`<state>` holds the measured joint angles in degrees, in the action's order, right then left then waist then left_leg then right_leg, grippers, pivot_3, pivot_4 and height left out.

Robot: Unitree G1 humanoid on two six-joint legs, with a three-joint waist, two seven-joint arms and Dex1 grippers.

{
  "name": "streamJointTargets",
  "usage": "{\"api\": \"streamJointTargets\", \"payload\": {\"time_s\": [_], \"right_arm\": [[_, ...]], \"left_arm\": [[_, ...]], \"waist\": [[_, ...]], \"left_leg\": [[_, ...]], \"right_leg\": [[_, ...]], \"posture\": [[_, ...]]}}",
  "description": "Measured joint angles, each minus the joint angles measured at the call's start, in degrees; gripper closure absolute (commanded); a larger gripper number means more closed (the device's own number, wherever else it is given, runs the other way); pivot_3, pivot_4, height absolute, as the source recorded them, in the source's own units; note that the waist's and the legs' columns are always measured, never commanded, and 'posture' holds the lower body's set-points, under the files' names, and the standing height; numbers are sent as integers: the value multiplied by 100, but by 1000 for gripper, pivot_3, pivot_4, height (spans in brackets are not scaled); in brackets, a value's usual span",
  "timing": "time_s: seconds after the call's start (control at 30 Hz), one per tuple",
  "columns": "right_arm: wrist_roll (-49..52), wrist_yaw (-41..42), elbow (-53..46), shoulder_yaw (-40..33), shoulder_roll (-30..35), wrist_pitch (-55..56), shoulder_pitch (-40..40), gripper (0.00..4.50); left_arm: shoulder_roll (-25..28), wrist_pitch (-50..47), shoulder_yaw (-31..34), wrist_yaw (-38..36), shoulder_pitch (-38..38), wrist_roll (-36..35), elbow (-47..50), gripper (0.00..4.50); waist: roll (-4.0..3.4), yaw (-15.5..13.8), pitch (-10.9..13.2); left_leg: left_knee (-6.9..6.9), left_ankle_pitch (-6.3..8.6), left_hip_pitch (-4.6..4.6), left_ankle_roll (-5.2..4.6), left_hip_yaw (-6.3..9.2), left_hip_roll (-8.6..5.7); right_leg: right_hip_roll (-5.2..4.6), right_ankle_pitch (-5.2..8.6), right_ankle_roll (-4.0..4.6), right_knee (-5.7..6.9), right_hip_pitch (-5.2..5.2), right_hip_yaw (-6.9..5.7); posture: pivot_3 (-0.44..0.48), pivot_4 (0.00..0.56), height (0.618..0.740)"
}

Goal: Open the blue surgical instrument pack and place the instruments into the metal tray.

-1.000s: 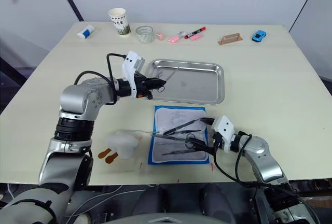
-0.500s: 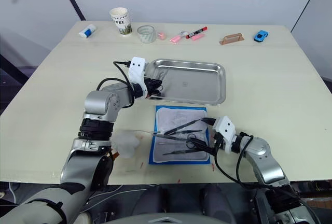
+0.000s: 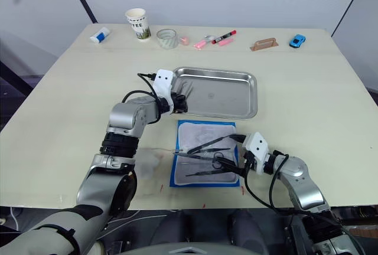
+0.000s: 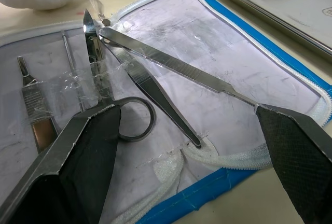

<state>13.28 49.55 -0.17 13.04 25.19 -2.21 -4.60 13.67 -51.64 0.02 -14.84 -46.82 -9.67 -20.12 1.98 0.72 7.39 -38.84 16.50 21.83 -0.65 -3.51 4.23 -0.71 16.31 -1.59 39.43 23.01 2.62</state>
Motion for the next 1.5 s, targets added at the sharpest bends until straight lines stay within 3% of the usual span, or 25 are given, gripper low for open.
{"api": "streamJointTargets", "payload": {"time_s": [0.13,0.17,0.2,0.33,0.8,0.93,1.17,1.37,1.5], "right_arm": [[0,-4,-4,0,3,0,2,0],[0,-5,-5,0,4,0,3,0],[0,-5,-5,0,4,0,4,0],[0,-9,-12,0,10,0,10,0],[0,-12,-21,0,17,-1,11,0],[0,-11,-20,1,17,-1,10,0],[0,-14,-24,4,10,-3,11,0],[4,-12,-19,-42,21,-3,40,0],[4,-10,-19,-20,11,-3,24,0]], "left_arm": [[-94,54,1,43,-8,30,-100,4416],[-103,70,6,64,-9,32,-100,3653],[-107,80,8,86,-9,35,-100,3381],[-120,89,31,141,-9,48,-100,1613],[8,95,148,-301,15,-163,495,1613],[248,380,109,-1078,209,-428,916,1613],[1151,977,-86,-3417,850,-1269,1479,1613],[1877,1809,-531,-4878,1176,-1215,1423,1613],[1952,2012,-969,-5383,1279,-1138,1442,1613]], "waist": [[1,1,1],[0,0,1],[1,0,1],[1,-1,1],[0,0,3],[-1,2,3],[-5,12,5],[-2,-11,5],[-3,-4,6]], "left_leg": [[0,0,1,0,1,0],[0,0,1,1,1,0],[0,0,1,1,1,0],[0,0,1,1,1,0],[0,-2,2,4,0,-1],[0,-5,2,9,0,-1],[0,-5,0,9,-1,-1],[0,-4,1,7,-3,-1],[0,-3,1,5,-3,0]], "right_leg": [[0,0,0,0,0,-1],[-1,0,0,0,0,-1],[-1,0,0,0,0,-1],[-2,0,0,-1,0,-1],[-4,0,-1,-2,0,-1],[-4,0,0,-2,0,-2],[-4,1,0,-2,0,-2],[-8,1,1,-4,-1,-6],[-5,2,1,-5,0,-3]], "posture": [[0,150,718],[0,150,718],[0,150,718],[0,150,718],[0,150,718],[0,150,718],[0,150,718],[0,150,718],[0,150,718]]}}
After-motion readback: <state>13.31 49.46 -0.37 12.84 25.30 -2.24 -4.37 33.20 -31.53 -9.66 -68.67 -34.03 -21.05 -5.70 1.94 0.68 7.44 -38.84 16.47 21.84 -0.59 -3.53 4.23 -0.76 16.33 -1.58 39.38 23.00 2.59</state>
